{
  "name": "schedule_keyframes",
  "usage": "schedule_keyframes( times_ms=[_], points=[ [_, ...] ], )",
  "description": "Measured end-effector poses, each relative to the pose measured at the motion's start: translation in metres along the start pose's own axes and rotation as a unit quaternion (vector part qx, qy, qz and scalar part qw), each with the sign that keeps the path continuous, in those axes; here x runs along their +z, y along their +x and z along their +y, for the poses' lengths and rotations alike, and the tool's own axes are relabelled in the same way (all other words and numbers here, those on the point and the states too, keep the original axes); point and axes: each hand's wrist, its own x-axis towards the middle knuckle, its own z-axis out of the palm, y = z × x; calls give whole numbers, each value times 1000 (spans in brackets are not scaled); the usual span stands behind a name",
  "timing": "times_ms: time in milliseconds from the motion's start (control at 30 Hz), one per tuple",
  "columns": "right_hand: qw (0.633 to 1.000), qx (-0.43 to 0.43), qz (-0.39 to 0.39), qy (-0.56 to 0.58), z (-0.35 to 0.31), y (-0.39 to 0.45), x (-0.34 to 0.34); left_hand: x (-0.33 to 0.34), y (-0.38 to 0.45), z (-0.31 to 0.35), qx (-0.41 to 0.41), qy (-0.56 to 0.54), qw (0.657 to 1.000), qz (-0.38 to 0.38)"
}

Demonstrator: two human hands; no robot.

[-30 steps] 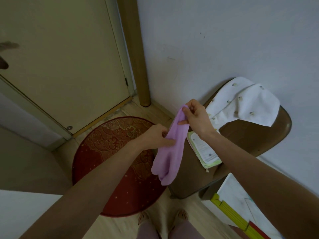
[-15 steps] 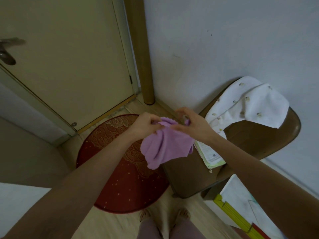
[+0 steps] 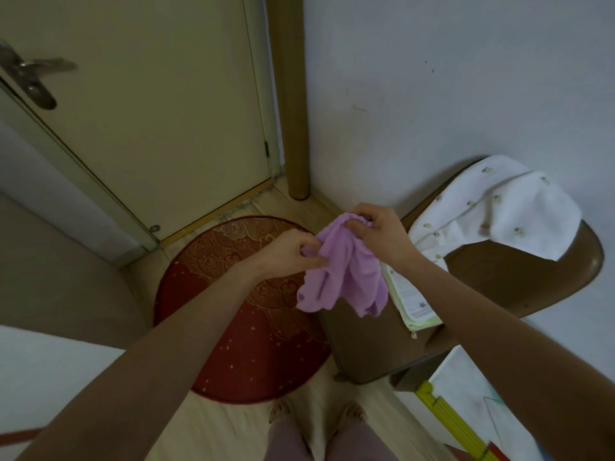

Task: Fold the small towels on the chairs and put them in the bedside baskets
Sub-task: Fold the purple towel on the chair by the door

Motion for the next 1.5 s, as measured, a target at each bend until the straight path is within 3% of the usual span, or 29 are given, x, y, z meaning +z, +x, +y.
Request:
schedule_keyframes(
  times_ms=[100, 167, 367, 500, 600, 733, 833, 1000, 1133, 1300, 1400, 1500],
  points=[
    [998, 37, 28, 50, 0, 0, 2, 1, -2, 8, 29, 0, 1000, 2],
    [996, 43, 57, 62, 3, -2, 0, 0, -2, 12, 34, -46, 997, 45],
    [976, 88, 87, 181, 2, -11, -8, -4, -6, 24, -36, -243, 960, 135],
    [938, 159, 67, 300, 0, -16, -9, 2, -6, 27, -82, -345, 927, 123],
    [934, 179, 48, 306, -5, -20, -7, 9, -5, 30, -88, -339, 929, 118],
    [959, 193, -59, 199, -10, -28, -1, 11, -6, 46, -58, -304, 943, 121],
    [953, 189, -27, 235, -7, -32, -3, 8, -8, 52, -70, -275, 955, 91],
    [937, 198, 22, 287, 3, -34, -14, 8, -16, 41, -102, -238, 965, -45],
    [948, 169, -6, 270, 13, -38, -20, 7, -19, 41, -96, -260, 960, -35],
    [952, 108, -86, 275, 5, -46, -26, 15, -17, 56, -90, -253, 960, -76],
    [965, 95, -74, 232, 8, -44, -31, 17, -16, 54, -84, -282, 954, -58],
    [974, 132, -34, 178, 18, -42, -35, 16, -15, 45, -62, -210, 972, -84]
  ],
)
